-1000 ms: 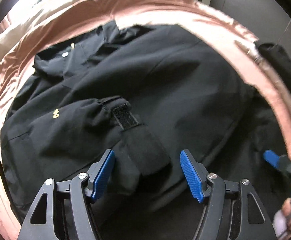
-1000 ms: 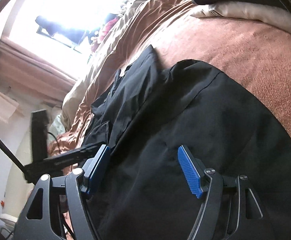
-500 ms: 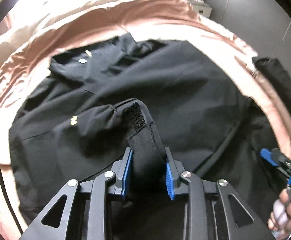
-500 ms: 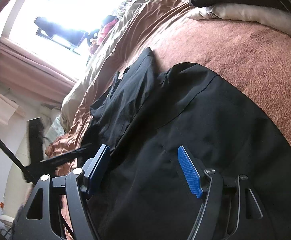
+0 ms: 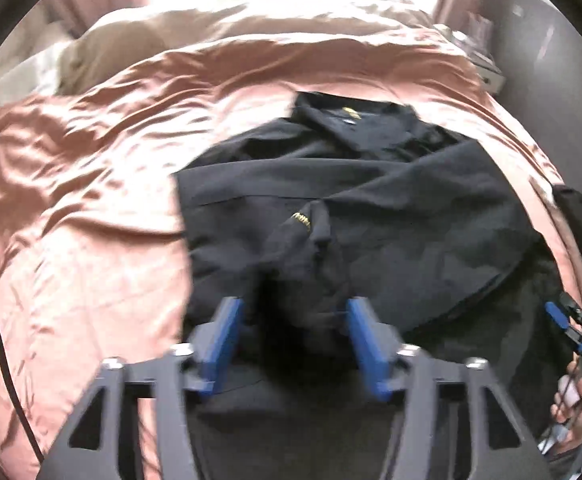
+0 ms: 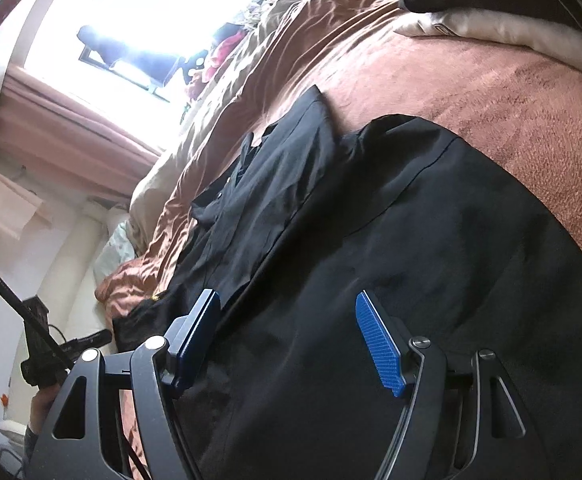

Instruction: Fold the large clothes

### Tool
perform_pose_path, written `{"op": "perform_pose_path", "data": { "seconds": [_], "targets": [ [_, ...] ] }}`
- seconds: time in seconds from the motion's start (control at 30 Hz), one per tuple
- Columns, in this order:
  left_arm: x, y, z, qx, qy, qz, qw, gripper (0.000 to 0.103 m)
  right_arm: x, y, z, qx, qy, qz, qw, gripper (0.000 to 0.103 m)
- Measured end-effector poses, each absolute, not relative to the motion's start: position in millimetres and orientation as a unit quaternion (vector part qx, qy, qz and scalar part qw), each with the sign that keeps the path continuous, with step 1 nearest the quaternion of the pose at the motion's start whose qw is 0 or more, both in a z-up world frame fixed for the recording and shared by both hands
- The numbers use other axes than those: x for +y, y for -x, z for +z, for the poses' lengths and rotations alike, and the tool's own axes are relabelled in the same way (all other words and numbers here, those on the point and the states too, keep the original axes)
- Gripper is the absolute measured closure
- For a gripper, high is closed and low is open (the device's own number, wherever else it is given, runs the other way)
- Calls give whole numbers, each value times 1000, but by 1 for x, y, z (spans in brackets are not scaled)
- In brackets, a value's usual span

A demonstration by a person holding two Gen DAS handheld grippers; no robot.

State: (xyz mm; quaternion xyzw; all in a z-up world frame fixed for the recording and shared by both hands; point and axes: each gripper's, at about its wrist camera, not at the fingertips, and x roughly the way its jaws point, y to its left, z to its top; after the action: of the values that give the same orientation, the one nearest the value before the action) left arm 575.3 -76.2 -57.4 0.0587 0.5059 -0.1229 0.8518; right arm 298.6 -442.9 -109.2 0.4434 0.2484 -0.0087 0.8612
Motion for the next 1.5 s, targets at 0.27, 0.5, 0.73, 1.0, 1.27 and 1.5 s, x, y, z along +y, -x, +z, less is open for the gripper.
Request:
{"op": "perform_pose_path", "data": {
  "seconds": [0.27, 0.5, 0.73, 1.0, 1.27, 1.5],
  "targets": [
    [-25, -583, -88, 518, -4, -102, 849, 29, -439, -304, -94, 268, -436, -18, 859, 34],
    [-22, -615, -138, 546, 18, -91, 833, 29, -448, -315, -95, 314, -426, -39, 847, 34],
    [-32, -640, -154, 545, 4, -86, 834, 55, -458, -312, -87, 319, -409, -57, 853, 34],
    [-36, -638, -142, 529, -39, -81, 844, 94, -452, -328, -77, 333, -383, -62, 859, 34],
    [-32, -654, -111, 490, -40, -64, 868, 95, -462, -365, -71, 349, -373, -60, 858, 34],
    [-35, -679, -119, 491, -50, -56, 868, 96, -472, -407, -85, 375, -371, -63, 847, 56]
  ]
}}
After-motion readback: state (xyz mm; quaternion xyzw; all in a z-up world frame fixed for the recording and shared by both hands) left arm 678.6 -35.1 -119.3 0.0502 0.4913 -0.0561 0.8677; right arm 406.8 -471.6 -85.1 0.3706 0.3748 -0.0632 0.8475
